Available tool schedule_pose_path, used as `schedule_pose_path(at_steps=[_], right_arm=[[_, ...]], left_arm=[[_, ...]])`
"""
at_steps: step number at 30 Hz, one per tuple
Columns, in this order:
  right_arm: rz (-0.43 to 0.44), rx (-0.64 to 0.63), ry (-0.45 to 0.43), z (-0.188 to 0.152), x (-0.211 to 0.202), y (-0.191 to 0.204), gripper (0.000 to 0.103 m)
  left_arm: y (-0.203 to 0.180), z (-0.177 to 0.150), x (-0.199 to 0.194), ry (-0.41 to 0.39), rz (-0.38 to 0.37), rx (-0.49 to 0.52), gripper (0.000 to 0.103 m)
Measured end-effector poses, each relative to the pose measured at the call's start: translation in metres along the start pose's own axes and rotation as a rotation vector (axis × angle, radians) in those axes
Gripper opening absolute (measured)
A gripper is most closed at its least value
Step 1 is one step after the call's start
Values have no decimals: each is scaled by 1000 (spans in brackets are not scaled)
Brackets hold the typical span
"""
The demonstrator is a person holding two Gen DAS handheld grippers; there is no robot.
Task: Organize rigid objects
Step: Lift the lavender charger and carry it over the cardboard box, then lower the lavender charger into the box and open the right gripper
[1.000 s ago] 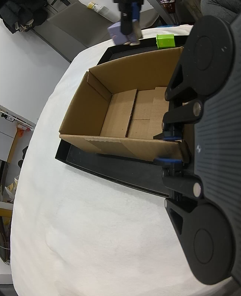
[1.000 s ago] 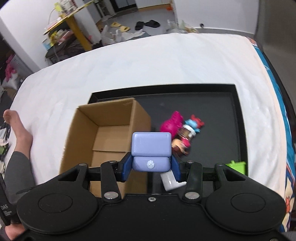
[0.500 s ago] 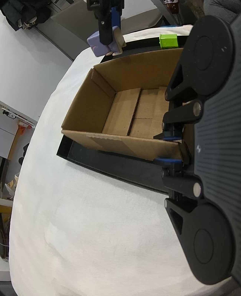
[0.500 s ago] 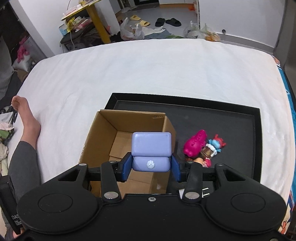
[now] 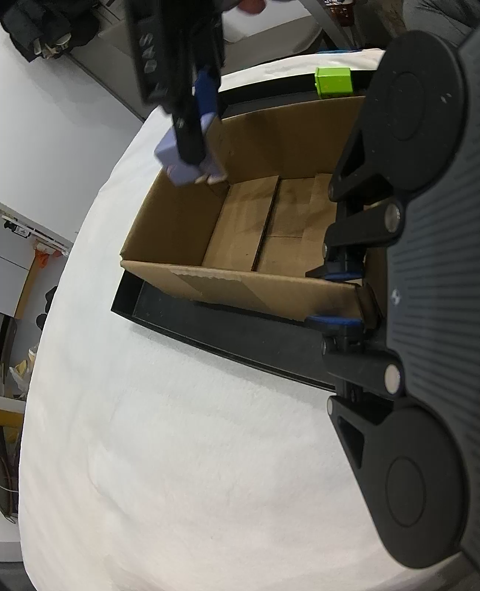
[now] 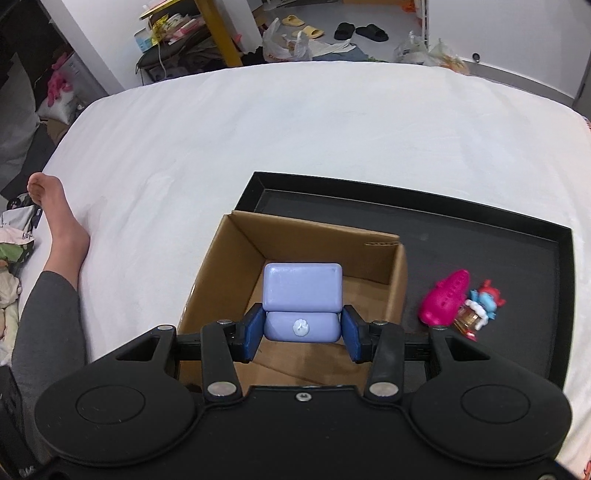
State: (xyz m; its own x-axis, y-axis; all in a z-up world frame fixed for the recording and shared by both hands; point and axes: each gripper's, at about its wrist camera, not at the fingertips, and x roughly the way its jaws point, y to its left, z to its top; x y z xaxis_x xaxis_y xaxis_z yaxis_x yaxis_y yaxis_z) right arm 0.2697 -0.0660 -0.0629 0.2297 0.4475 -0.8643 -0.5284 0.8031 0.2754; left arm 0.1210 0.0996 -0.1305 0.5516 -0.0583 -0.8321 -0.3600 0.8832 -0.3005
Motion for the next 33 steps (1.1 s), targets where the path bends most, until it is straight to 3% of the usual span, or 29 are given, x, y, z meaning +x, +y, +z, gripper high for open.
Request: schedule_pose_path(at_steps=[25,33], right_arm=[[-32,-40,78,5,68,17,44],[7,-15,23,7,63,20,44]], left_arm=[[-9,-3,-1,10,17,2,17],[-8,-1,0,10,15,-12,17]])
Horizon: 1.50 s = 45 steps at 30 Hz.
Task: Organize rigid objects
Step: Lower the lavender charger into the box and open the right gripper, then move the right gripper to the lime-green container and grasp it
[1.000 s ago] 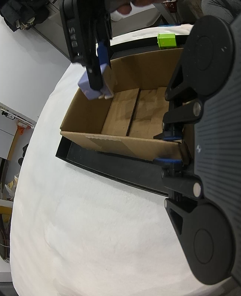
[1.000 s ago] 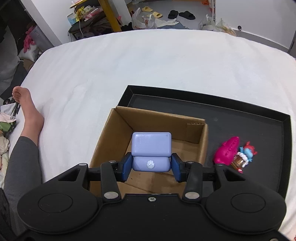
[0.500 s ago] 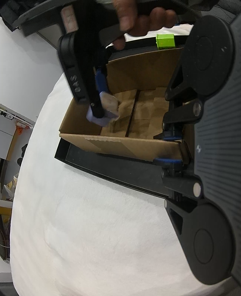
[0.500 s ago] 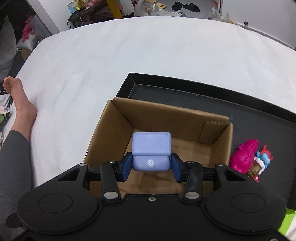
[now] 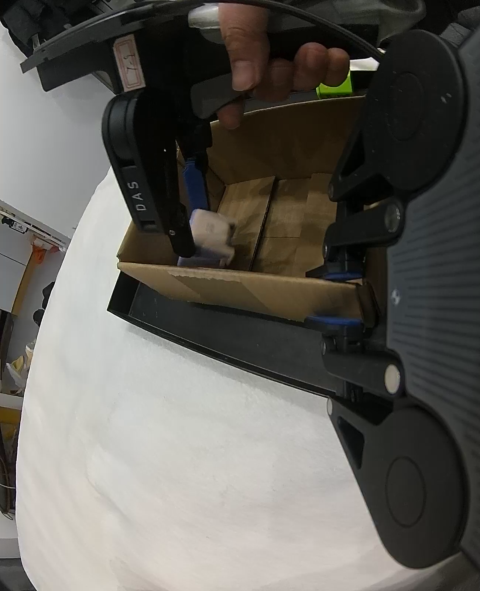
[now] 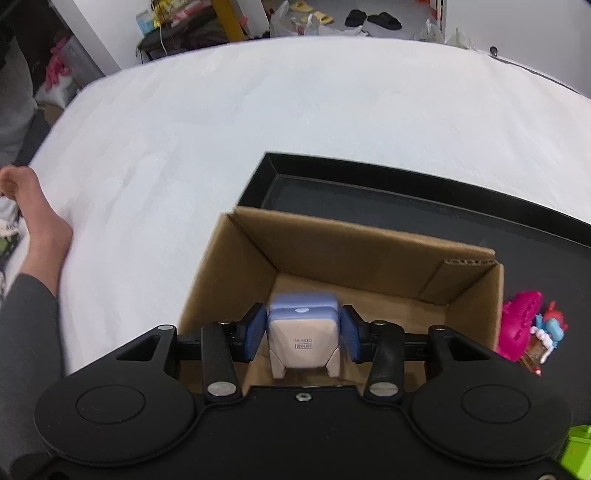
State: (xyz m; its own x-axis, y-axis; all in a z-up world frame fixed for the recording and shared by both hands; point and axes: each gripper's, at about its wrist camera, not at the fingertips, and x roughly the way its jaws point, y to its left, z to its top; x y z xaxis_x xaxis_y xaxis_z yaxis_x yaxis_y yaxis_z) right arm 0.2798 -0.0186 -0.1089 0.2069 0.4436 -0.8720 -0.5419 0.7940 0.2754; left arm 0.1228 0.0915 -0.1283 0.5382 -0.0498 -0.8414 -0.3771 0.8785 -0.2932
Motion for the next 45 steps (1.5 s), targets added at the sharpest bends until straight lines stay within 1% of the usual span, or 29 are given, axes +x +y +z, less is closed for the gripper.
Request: schedule_pose_path(at_steps=[3,7,11,14,17,20,23,27,29,31,37,42,45], right_arm=[[11,23,-9,3,-5,-2,45],[17,15,-9,5,-16,-2,49],[14,13,-13,2,-29,-4,61],[21,0,-7,-2,-36,-4,63],[52,25,-2,-6,-43,-7,66],[45,30,-14,-9,-51,-9,70],[32,37,-19,-14,-59,-12,72],[22,53,-36,-22,-73,-18,77],[19,65,-53,-27,-82,-24,80],[19,79,-69,-32,-91,-30,81],[18,142,-106,-49,-111,-51,84],[8,172,-124,-62,-123,-63,85],[-12,198,-143,-69,-130,-67,88]], left_arm=[[1,0,0,2,-1,-1,17],[2,1,0,3,-3,-7,17],[2,1,0,1,2,-1,17],[0,0,0,-1,4,3,17],[0,0,-1,-2,3,3,17],[0,0,-1,-3,5,6,17],[0,0,-1,-3,5,7,17],[-1,1,-3,-2,3,15,16],[-3,1,-7,-17,6,33,16],[-6,1,-9,-24,15,57,16],[-9,-1,-8,-17,25,73,16],[-9,-2,-3,-1,31,85,15],[-11,1,-1,14,36,95,15]])
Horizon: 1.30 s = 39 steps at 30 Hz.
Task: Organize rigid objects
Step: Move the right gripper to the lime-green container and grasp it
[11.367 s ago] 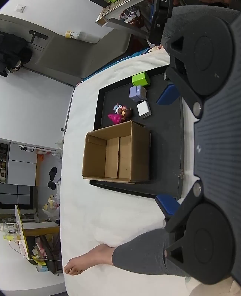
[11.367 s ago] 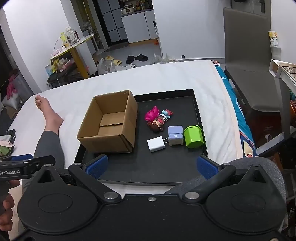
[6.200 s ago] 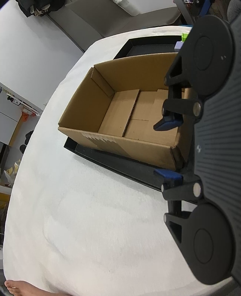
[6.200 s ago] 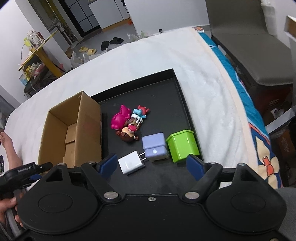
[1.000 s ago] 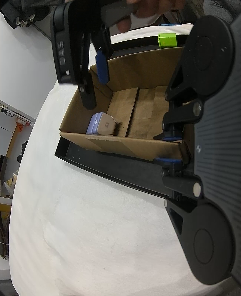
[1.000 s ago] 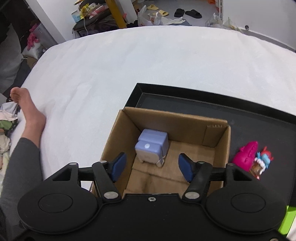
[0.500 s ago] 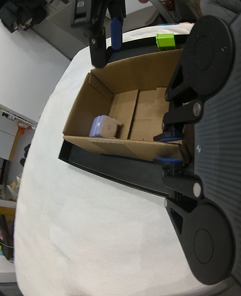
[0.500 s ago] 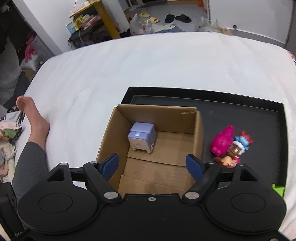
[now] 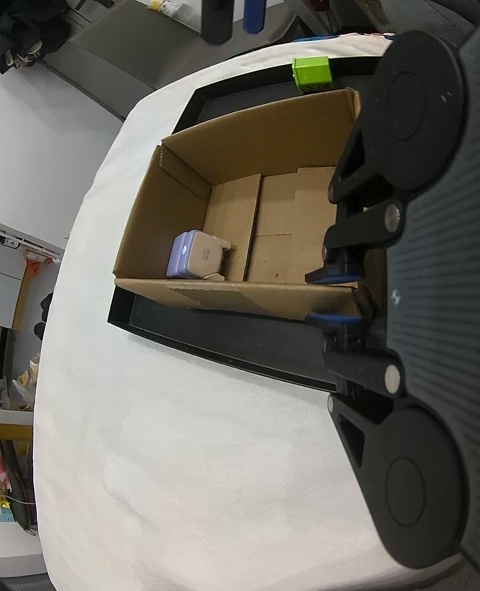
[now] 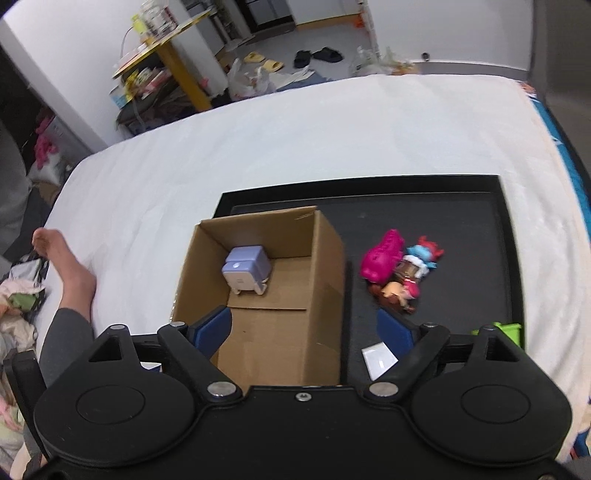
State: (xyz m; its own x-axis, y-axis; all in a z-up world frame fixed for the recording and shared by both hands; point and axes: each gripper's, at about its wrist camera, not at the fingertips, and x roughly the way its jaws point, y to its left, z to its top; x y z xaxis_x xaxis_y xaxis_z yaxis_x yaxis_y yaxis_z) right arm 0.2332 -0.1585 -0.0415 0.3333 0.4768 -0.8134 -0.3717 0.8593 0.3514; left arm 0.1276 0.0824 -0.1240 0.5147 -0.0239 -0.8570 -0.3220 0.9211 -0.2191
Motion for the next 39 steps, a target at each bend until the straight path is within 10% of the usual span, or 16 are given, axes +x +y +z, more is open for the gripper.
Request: schedule_pose_path(at_steps=[24,39], right_arm=[[-86,181,-43,-47,-16,-82,88],[-117,201,34,-45,6,-141,61]], left_arm=[[-13,7,5,73,43,89,13],[-15,13,12,137,60,98,13]])
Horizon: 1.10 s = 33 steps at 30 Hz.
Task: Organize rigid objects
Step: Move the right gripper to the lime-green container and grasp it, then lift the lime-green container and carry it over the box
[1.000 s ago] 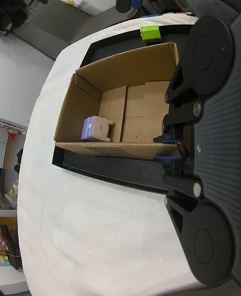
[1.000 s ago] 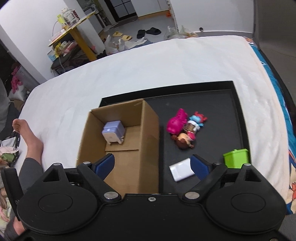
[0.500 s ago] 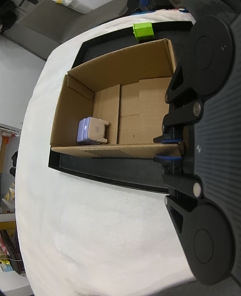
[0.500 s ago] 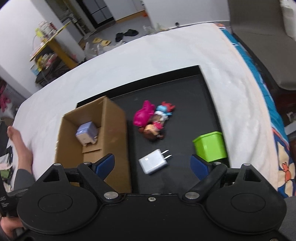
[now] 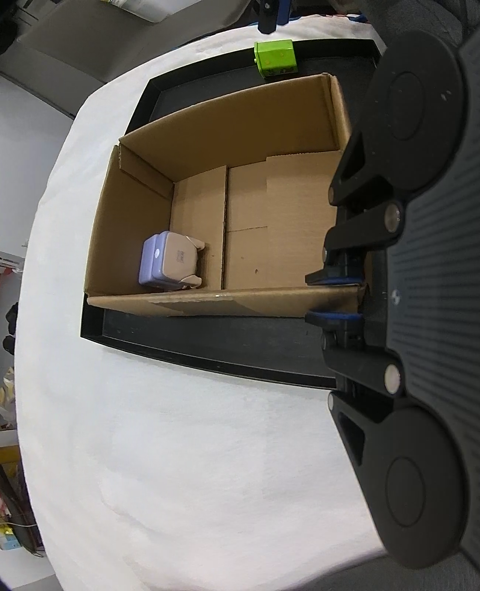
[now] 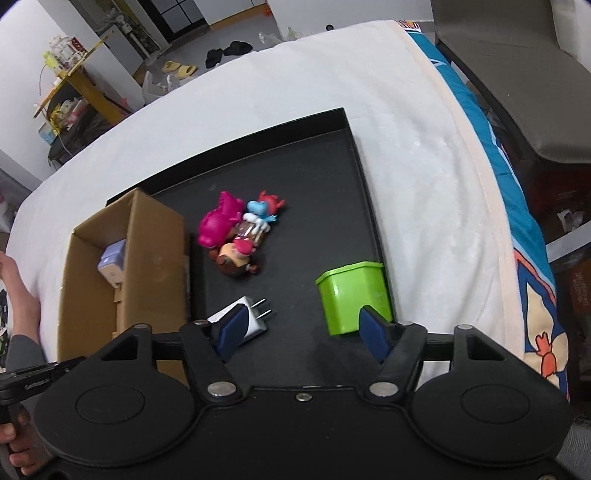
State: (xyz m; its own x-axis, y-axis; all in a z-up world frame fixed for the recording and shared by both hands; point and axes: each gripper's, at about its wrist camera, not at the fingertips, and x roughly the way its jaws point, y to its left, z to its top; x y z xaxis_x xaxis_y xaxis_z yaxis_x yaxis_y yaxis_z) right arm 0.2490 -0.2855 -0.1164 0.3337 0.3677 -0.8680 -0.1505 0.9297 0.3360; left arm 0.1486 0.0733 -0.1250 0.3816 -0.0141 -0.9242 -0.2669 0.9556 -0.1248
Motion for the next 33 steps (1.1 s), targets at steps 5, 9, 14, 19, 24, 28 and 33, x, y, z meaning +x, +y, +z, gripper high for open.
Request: schedule_pose_path(at_steps=[5,9,14,19,24,28,33], right_arm=[[0,16,26,6,14,-10,48],[-13,26,37,9,22,-15,47],[-51,-3,46,11,31,-14,47],[-100,-39,59,11,44,-14,40],[-90,-32,67,16,49,-15,40],[-95,-34,89,19,56,-14,48],[-58,10,93,23,65,-17,52]], left_arm=[[0,0,1,11,5,-3,14],[-2,2,2,16,8,-2,13],[-3,2,3,19,13,3,13],[-2,2,2,19,9,-6,14],[-1,1,2,18,4,-9,14],[-1,1,2,19,1,-10,14],[-1,2,3,24,-3,-13,14]])
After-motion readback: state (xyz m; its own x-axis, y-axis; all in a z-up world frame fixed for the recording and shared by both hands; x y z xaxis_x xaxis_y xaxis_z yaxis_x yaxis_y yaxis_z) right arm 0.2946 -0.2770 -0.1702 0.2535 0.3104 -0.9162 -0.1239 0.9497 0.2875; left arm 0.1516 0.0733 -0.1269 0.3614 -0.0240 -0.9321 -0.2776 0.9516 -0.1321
